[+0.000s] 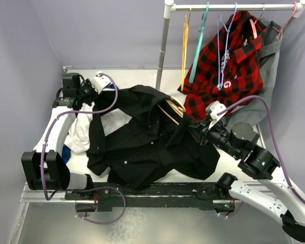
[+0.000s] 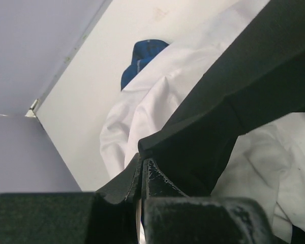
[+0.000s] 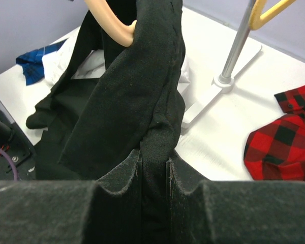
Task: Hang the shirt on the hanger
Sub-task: Hang the shirt on the hanger.
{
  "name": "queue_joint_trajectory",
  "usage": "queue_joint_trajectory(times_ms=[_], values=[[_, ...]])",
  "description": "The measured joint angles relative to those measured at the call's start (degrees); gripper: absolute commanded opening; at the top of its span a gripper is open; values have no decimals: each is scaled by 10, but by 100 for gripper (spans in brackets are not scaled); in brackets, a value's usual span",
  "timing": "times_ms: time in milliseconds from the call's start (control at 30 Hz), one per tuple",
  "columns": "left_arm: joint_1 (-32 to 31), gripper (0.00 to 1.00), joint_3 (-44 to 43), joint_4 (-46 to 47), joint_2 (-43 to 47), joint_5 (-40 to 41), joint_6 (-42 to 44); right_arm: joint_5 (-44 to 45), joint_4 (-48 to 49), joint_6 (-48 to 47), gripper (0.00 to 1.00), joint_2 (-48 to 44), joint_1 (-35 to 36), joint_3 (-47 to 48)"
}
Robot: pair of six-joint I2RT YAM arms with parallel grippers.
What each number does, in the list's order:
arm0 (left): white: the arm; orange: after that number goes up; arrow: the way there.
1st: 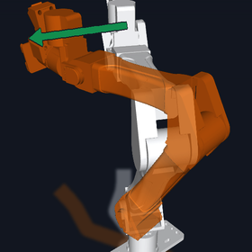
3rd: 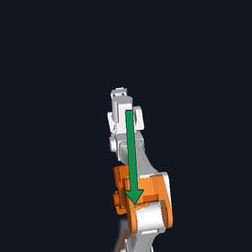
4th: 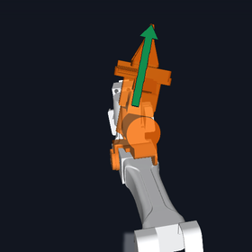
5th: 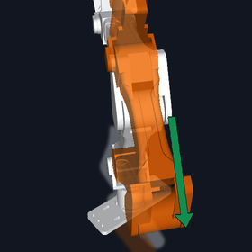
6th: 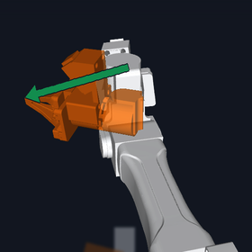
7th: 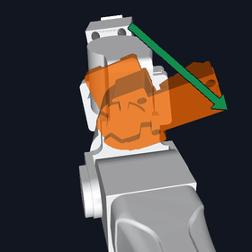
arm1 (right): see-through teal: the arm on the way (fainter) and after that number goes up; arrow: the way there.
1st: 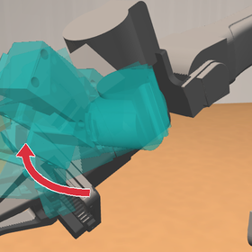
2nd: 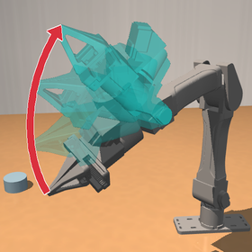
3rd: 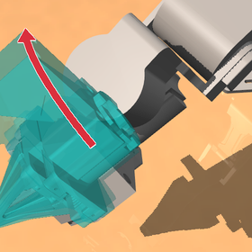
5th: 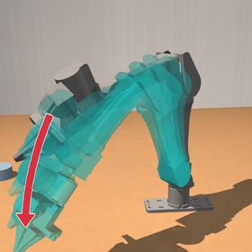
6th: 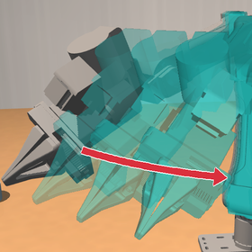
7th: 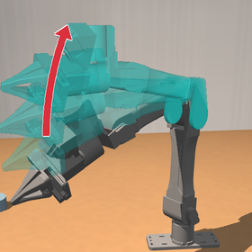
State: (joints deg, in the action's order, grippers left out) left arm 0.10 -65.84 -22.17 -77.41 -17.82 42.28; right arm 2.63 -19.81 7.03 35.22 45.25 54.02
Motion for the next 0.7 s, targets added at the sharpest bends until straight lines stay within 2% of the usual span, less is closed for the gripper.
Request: queue_joint_trajectory(times_ms=[233,467,500,567,600,633,700], values=[[15,0,-14,-15,-45,-14,18,-42,-13,-10,0,7,0,-1],[68,0,-72,-27,-142,-30,17,-73,-15,-19,0,-22,0,-2],[75,9,-83,-34,-153,-38,17,-76,-17,-20,0,-24,0,-2],[82,59,-94,-46,-163,-54,18,-79,-23,-21,0,-20,0,-2],[84,93,-96,-52,-164,-61,22,-80,-24,-22,0,-18,0,-2],[86,100,-98,-59,-163,-66,23,-81,-23,-22,0,-17,0,-2],[92,99,-105,-80,-162,-88,23,-82,-21,-23,0,-15,0,-2]])
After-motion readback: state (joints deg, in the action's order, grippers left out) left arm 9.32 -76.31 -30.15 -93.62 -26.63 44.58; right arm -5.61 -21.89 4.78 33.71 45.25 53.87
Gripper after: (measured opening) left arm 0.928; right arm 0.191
